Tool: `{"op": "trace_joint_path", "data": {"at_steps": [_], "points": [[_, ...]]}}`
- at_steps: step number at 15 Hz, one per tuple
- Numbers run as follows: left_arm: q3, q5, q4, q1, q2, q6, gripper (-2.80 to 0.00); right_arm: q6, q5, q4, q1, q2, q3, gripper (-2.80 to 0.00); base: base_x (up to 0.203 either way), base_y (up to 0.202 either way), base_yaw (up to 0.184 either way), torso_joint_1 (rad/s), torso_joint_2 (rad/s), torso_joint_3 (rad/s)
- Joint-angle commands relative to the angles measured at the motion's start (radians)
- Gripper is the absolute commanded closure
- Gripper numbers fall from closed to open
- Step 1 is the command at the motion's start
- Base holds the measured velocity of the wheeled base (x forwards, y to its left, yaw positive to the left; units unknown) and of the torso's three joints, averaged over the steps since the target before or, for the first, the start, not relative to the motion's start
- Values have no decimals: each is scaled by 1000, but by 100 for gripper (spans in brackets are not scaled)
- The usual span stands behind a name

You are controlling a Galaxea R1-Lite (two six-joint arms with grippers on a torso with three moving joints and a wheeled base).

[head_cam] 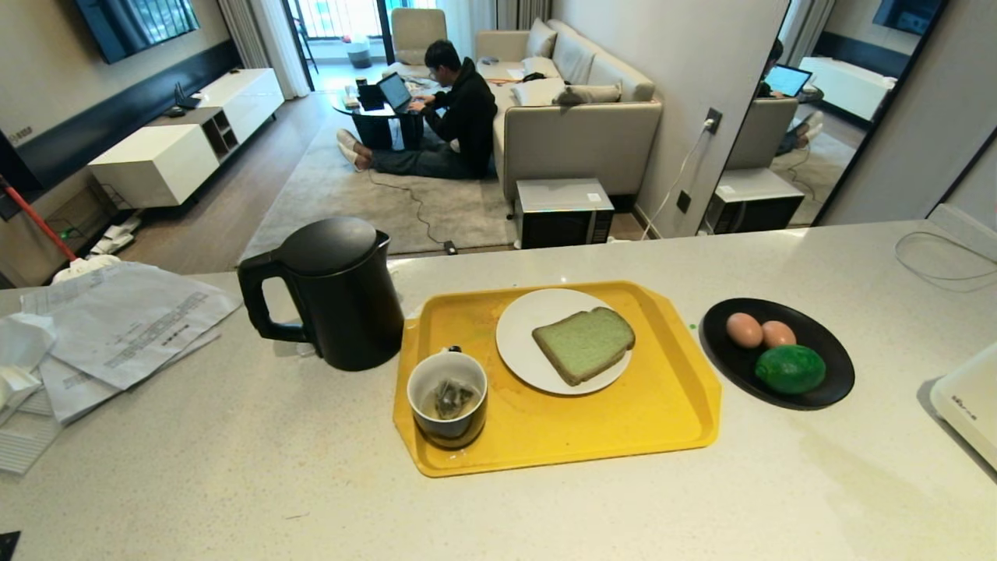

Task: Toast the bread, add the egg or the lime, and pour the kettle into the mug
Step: Pick up the egg

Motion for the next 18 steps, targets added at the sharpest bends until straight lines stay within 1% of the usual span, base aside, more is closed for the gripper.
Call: {"op": "trace_joint_path", "data": {"at_steps": [1, 10, 18], "points": [[0, 0, -1, 0, 1, 0, 0, -1, 0, 0, 0, 1, 2, 0, 0, 0, 0, 0, 0, 0], [0, 0, -1, 0, 1, 0, 0, -1, 0, 0, 0, 1, 2, 0, 0, 0, 0, -148, 281, 130], [0, 0, -1, 0, 1, 0, 0, 5, 0, 0, 0, 1, 2, 0, 0, 0, 0, -6, 11, 5]]}}
